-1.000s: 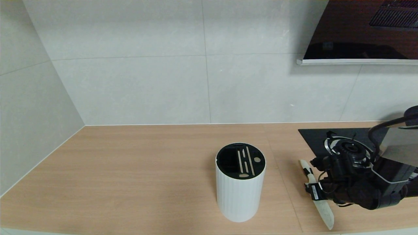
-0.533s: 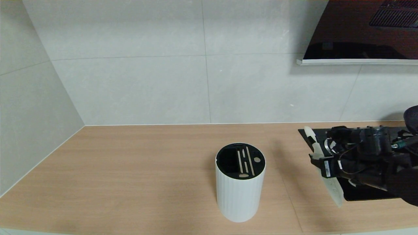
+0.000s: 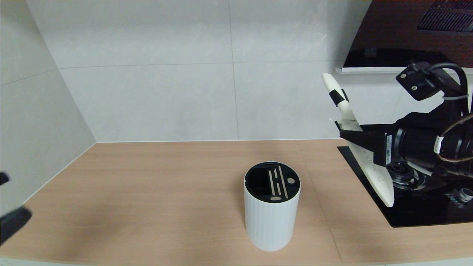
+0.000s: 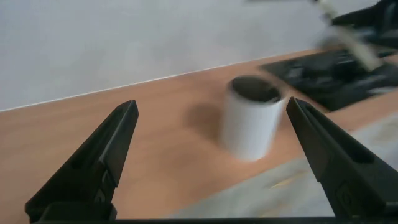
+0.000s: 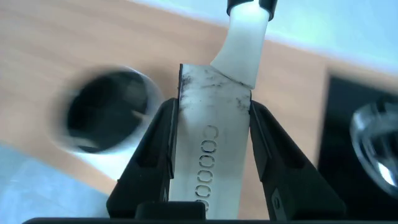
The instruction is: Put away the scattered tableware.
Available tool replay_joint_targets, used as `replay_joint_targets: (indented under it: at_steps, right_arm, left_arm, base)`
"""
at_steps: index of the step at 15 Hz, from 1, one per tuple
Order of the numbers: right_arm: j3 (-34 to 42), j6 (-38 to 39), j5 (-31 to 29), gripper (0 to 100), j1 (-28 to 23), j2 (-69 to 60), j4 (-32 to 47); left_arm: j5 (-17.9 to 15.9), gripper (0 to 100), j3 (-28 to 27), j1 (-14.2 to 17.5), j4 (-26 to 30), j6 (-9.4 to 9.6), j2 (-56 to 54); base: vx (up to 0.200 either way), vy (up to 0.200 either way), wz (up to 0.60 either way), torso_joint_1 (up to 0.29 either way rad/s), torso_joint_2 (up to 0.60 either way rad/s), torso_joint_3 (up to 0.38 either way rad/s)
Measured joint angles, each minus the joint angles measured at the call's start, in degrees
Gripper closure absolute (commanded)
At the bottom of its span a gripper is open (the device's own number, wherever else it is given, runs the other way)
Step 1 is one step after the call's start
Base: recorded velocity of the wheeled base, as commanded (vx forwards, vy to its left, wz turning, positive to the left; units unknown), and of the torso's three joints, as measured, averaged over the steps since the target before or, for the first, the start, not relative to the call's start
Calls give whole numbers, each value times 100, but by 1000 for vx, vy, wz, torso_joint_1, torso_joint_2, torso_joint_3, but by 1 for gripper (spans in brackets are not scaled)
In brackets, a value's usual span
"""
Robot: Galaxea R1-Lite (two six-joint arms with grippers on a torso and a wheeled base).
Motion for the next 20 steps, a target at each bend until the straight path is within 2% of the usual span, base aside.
replay_joint_targets:
  at_steps: [3, 5, 7, 8, 10, 12, 17, 20]
  right_arm:
    - [221, 24, -517, 100, 995, -168, -2]
    - [290, 108, -630, 100, 1445, -108, -33]
    - [306, 371, -649, 100, 1723, 171, -361]
    - [319, 496, -657, 100, 1865, 311, -616]
    - [345, 634, -666, 100, 2169, 490, -733]
    - [339, 686, -688, 100, 2403, 636, -741]
    - [345, 806, -717, 100, 2667, 953, -1078]
    - [361, 806, -819, 100, 2684, 1124, -1117]
  left_arm:
    - [33, 0, -471, -1318, -1727, -1418, 1869]
    - [79, 0, -468, -1785, -2847, -2128, 2806]
    - [77, 0, -443, -2115, -3678, -2836, 3656]
    - [73, 0, -471, -2227, -3963, -2996, 4030]
    - [60, 0, -602, -2423, -4453, -3133, 4745]
    - [68, 0, -713, -2619, -4686, -3172, 5227]
    - [101, 0, -801, -2928, -5143, -3188, 5886]
    - [117, 0, -807, -3022, -5203, -3190, 6021]
  base:
    - [0, 0, 0, 0, 0, 0]
    - [0, 0, 0, 0, 0, 0]
    - [0, 0, 0, 0, 0, 0]
    - [0, 0, 0, 0, 0, 0]
    - [0, 0, 0, 0, 0, 0]
    - [0, 0, 0, 0, 0, 0]
    - [0, 0, 0, 0, 0, 0]
    - [0, 0, 0, 0, 0, 0]
